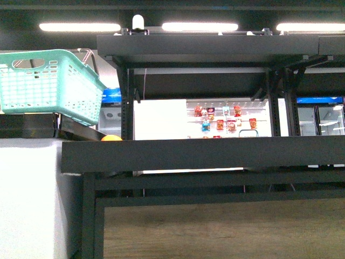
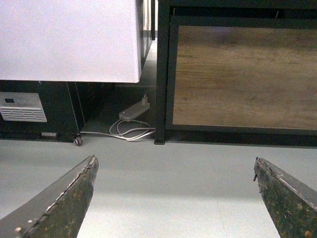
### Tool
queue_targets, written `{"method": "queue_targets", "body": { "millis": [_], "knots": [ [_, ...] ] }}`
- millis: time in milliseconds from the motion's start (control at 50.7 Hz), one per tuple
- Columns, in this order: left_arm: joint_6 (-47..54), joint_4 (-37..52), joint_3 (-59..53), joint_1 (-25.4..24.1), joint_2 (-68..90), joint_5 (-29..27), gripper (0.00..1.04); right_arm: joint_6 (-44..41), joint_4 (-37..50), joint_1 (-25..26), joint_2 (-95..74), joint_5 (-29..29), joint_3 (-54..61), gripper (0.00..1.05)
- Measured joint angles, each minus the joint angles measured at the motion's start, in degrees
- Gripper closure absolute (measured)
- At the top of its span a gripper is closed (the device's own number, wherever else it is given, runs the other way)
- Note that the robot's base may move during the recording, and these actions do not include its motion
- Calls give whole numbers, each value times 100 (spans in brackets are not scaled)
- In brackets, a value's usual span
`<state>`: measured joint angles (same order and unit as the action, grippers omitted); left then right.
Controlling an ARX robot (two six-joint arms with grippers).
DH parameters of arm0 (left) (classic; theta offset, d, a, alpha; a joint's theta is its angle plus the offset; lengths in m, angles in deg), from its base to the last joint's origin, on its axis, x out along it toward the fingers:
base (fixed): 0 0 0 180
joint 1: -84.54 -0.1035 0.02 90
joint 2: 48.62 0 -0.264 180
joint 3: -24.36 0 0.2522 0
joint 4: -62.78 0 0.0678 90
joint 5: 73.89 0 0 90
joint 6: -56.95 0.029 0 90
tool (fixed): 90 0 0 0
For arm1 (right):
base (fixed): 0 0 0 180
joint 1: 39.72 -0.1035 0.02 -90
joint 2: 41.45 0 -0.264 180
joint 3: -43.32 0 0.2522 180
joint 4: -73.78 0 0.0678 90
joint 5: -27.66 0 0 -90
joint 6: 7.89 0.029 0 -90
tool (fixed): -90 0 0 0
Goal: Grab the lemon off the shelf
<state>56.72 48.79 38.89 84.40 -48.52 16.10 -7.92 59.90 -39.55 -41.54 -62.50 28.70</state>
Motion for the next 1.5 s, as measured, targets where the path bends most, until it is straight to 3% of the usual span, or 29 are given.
{"method": "queue_targets", "body": {
  "millis": [1498],
  "knots": [
    [0,0,0,0,0,2,8,0,0,0,0,-2,0,7]
  ]
}}
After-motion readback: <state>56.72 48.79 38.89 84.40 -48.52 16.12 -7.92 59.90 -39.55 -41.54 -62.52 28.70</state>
